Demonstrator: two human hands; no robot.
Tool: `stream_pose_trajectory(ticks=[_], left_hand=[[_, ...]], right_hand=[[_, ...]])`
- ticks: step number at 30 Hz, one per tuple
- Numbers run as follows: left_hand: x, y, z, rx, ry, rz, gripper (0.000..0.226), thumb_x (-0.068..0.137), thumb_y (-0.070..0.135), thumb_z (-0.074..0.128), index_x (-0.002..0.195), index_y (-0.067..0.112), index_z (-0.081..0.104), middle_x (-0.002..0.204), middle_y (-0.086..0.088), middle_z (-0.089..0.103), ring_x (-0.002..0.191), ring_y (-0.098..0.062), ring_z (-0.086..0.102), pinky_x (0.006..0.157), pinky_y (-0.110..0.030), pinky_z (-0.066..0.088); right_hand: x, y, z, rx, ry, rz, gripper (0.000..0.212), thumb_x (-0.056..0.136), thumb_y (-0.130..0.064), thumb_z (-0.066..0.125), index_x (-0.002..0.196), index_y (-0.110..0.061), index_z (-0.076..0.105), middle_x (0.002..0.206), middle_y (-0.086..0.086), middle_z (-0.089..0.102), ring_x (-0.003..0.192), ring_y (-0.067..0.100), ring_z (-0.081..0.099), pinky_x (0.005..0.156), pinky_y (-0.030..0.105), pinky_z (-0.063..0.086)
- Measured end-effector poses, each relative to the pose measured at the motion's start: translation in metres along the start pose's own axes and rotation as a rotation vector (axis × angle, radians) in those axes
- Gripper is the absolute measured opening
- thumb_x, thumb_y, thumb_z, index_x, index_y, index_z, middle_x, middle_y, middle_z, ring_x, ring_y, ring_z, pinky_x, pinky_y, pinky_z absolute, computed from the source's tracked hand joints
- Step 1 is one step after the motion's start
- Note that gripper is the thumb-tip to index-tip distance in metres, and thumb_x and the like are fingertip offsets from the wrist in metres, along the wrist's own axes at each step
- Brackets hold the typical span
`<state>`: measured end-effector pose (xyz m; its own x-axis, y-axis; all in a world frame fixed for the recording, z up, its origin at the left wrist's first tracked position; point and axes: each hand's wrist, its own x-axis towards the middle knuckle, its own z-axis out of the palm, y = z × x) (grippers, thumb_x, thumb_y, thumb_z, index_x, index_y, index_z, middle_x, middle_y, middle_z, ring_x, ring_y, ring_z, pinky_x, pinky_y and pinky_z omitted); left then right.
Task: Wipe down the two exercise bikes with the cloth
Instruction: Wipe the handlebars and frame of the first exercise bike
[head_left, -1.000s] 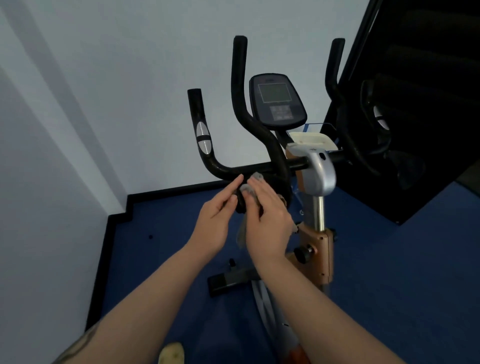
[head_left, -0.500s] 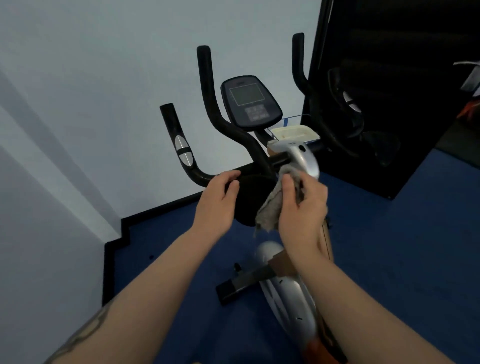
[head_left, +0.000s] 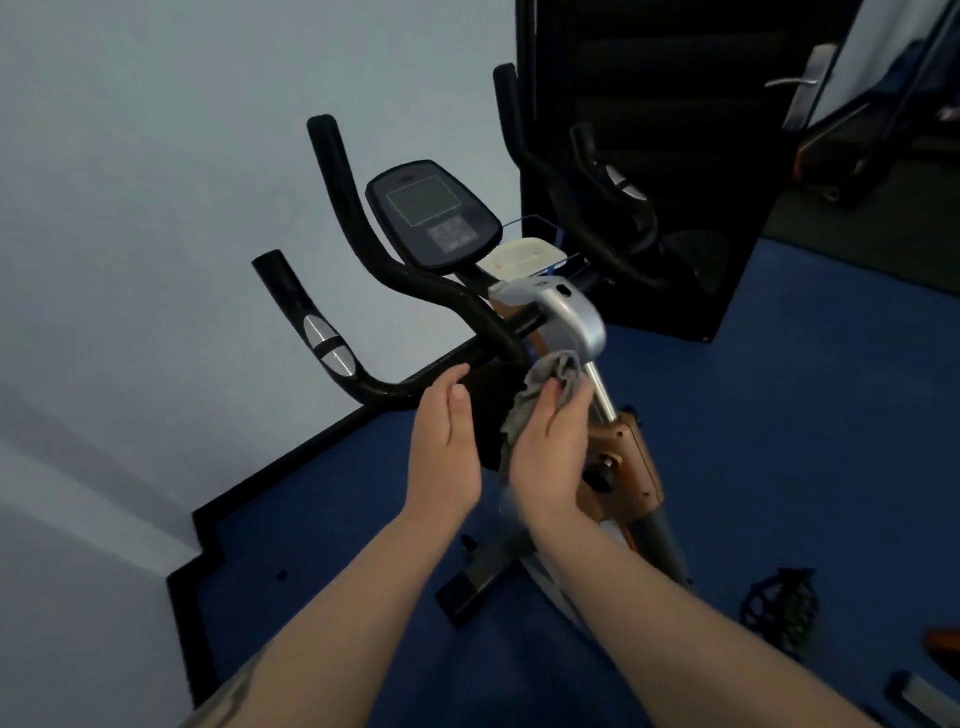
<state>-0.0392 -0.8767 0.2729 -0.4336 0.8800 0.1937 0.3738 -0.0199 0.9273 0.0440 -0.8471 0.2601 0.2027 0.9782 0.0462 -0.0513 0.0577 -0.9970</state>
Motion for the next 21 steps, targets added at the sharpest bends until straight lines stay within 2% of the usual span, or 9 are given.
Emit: stream_pose_trajectory(ticks=[3, 4, 7, 9, 11, 14, 17, 19, 21], left_hand=[[0.000, -0.004, 0.002, -0.033, 0.011, 0.009, 0.038, 0.106, 0.031, 0.029, 0.138, 0.023, 0.048, 0.132, 0.009, 0.053, 0.124, -0.003, 0.047, 0.111, -0.036, 0.038], [0.000, -0.005, 0.003, -0.039, 0.015, 0.013, 0.037, 0.106, 0.031, 0.029, 0.137, 0.024, 0.048, 0.132, 0.009, 0.053, 0.123, -0.003, 0.047, 0.110, -0.037, 0.039], [0.000, -0.005, 0.004, -0.040, 0.016, 0.010, 0.038, 0.106, 0.032, 0.029, 0.138, 0.025, 0.049, 0.131, 0.011, 0.052, 0.123, -0.004, 0.047, 0.110, -0.037, 0.039], [0.000, -0.007, 0.003, -0.045, 0.016, 0.008, 0.039, 0.106, 0.033, 0.028, 0.138, 0.025, 0.048, 0.131, 0.011, 0.052, 0.123, -0.004, 0.047, 0.109, -0.035, 0.039], [-0.001, -0.008, 0.003, -0.043, 0.020, 0.007, 0.039, 0.106, 0.034, 0.028, 0.139, 0.025, 0.048, 0.131, 0.012, 0.052, 0.123, -0.003, 0.046, 0.108, -0.033, 0.039], [0.000, -0.007, 0.004, -0.028, 0.045, -0.001, 0.037, 0.105, 0.035, 0.029, 0.136, 0.028, 0.048, 0.128, 0.011, 0.054, 0.119, -0.004, 0.049, 0.103, -0.032, 0.042], [-0.002, -0.005, 0.008, -0.042, 0.100, -0.028, 0.031, 0.105, 0.036, 0.029, 0.131, 0.030, 0.046, 0.119, 0.005, 0.058, 0.109, -0.010, 0.055, 0.094, -0.035, 0.047], [-0.005, -0.003, 0.012, -0.063, 0.153, -0.044, 0.030, 0.105, 0.037, 0.030, 0.128, 0.029, 0.046, 0.115, 0.005, 0.059, 0.106, -0.011, 0.056, 0.090, -0.036, 0.047], [-0.008, 0.000, 0.015, -0.082, 0.200, -0.074, 0.029, 0.105, 0.037, 0.031, 0.125, 0.026, 0.049, 0.111, 0.006, 0.060, 0.102, -0.010, 0.057, 0.088, -0.036, 0.049]], right_hand=[[-0.026, 0.015, 0.004, -0.078, -0.003, -0.056, 0.032, 0.102, -0.033, 0.041, 0.133, -0.034, 0.040, 0.131, -0.017, 0.051, 0.114, -0.011, 0.049, 0.097, 0.010, 0.041], [-0.031, 0.018, 0.003, -0.091, -0.019, -0.053, 0.031, 0.101, -0.033, 0.041, 0.132, -0.035, 0.040, 0.129, -0.016, 0.053, 0.112, -0.011, 0.051, 0.096, 0.012, 0.043], [0.000, 0.006, -0.007, -0.289, -0.095, -0.096, 0.013, 0.100, -0.042, 0.036, 0.109, -0.034, 0.041, 0.097, -0.004, 0.064, 0.087, 0.011, 0.064, 0.078, 0.043, 0.055], [0.020, -0.008, -0.015, -0.410, -0.187, -0.196, 0.014, 0.099, -0.046, 0.036, 0.102, -0.033, 0.041, 0.083, -0.009, 0.062, 0.074, 0.005, 0.062, 0.068, 0.039, 0.053], [0.020, -0.007, -0.020, -0.411, -0.233, -0.244, 0.009, 0.099, -0.046, 0.037, 0.100, -0.038, 0.040, 0.080, -0.012, 0.060, 0.074, 0.002, 0.061, 0.066, 0.035, 0.051], [0.002, 0.005, -0.025, -0.472, -0.212, -0.182, 0.005, 0.097, -0.049, 0.034, 0.097, -0.045, 0.030, 0.080, -0.007, 0.061, 0.073, 0.015, 0.065, 0.063, 0.039, 0.052], [0.022, -0.007, -0.022, -0.666, -0.257, -0.251, 0.016, 0.100, -0.048, 0.034, 0.103, -0.032, 0.034, 0.077, -0.010, 0.056, 0.070, 0.018, 0.061, 0.061, 0.036, 0.048], [0.045, -0.028, -0.012, -0.847, -0.316, -0.350, 0.026, 0.100, -0.048, 0.034, 0.107, -0.023, 0.040, 0.078, -0.006, 0.055, 0.065, 0.016, 0.051, 0.057, 0.032, 0.037], [0.053, -0.036, -0.008, -0.943, -0.361, -0.425, 0.030, 0.101, -0.045, 0.035, 0.111, -0.018, 0.043, 0.084, 0.000, 0.060, 0.069, 0.019, 0.054, 0.058, 0.032, 0.034]])
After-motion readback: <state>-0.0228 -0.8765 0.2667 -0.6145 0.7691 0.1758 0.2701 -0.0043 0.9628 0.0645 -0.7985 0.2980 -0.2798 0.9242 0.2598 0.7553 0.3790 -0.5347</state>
